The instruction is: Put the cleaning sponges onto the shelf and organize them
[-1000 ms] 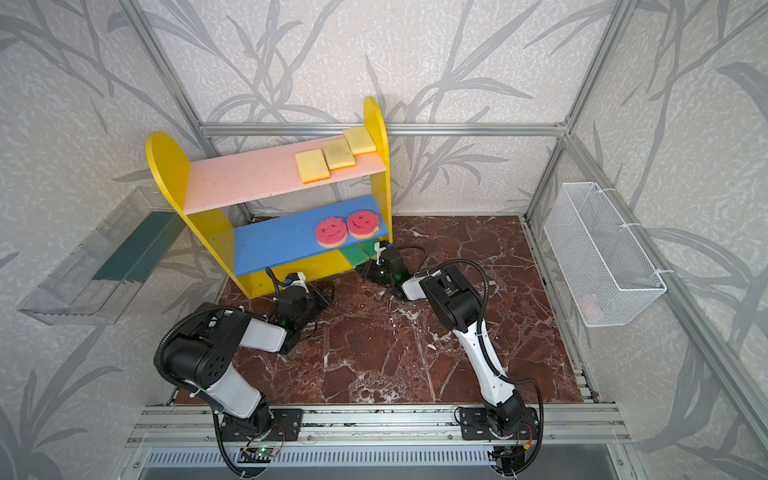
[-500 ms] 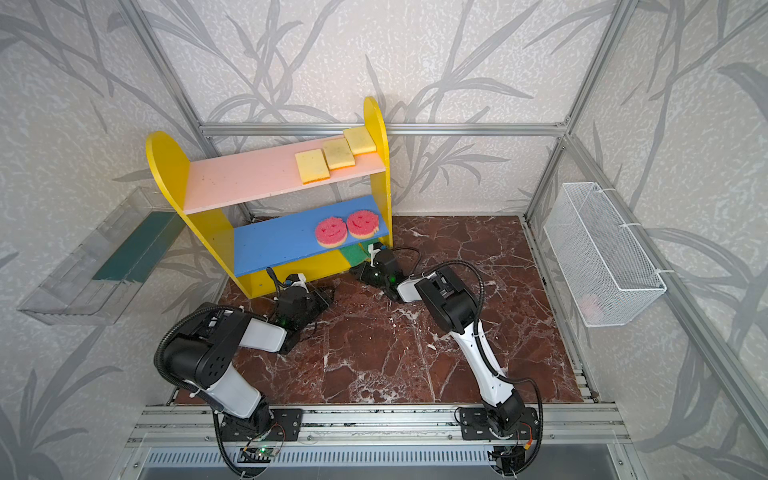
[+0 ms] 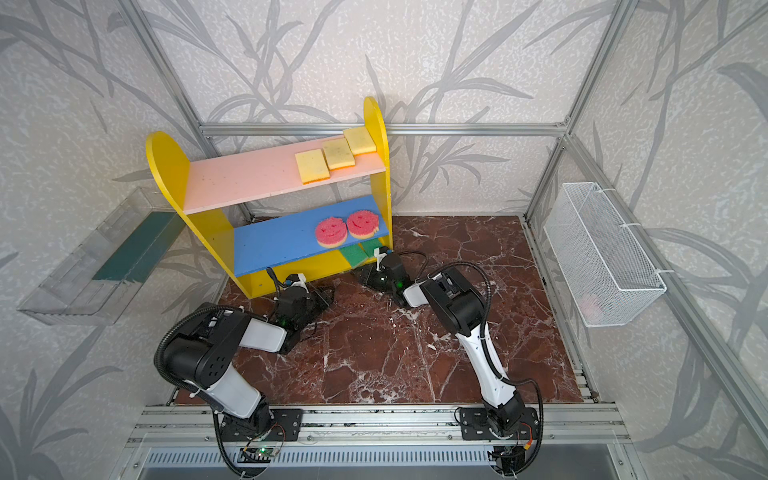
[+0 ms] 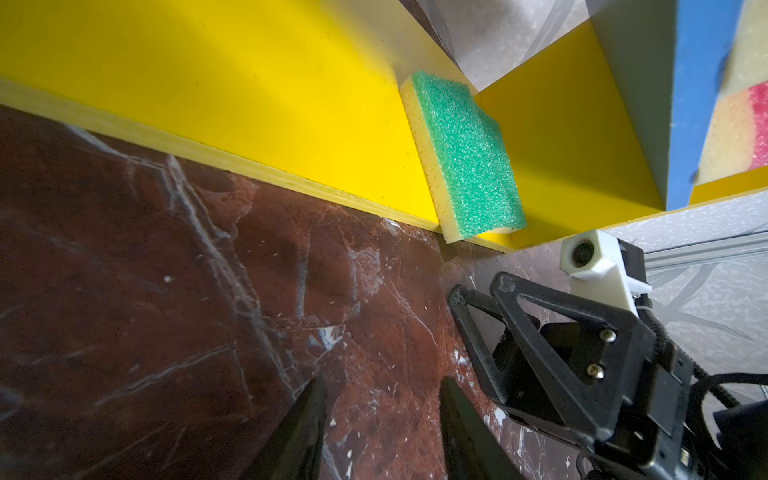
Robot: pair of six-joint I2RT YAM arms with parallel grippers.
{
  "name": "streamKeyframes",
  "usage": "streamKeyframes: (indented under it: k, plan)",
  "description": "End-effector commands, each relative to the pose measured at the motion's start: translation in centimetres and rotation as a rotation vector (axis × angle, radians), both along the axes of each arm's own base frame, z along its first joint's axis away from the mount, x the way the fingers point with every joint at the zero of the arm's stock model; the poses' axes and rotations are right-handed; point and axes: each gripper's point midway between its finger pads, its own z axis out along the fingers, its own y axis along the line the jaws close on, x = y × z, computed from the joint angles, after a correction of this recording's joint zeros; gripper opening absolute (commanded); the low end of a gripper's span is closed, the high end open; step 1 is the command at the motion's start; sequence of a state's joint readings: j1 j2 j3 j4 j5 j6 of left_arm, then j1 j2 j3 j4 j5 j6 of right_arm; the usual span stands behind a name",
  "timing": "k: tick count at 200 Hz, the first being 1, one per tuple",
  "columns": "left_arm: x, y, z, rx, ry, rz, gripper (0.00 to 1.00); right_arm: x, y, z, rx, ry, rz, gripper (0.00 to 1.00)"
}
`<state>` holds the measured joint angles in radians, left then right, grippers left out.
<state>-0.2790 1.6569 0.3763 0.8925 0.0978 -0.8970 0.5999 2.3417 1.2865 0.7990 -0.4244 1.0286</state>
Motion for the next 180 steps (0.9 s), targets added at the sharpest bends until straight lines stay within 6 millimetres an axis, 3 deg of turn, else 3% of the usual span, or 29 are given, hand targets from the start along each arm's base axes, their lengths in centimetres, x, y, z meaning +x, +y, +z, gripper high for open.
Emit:
streamKeyframes:
  k: [1,83,135,180]
  plan:
    - [0.0,0.5,-0.1,0.010,-0.013,0.017,0.47,0.7,-2.1,-2.2,-0.020,0.047,-0.051,0.50]
    - [-0.3,0.8,-0.1,0.026,-0.006,0.022,0.47,3.5,-1.2,-2.5,0.042,0.062,-0.079,0.42]
    - [-0.1,0.7,-0.4,0.026,-0.003,0.020,0.47,3.9,-0.9,-2.9,0.050,0.067,-0.080,0.42]
    - [0.0,0.6,-0.6,0.020,-0.002,0.019,0.47,3.8,-0.2,-3.0,0.076,0.078,-0.084,0.33]
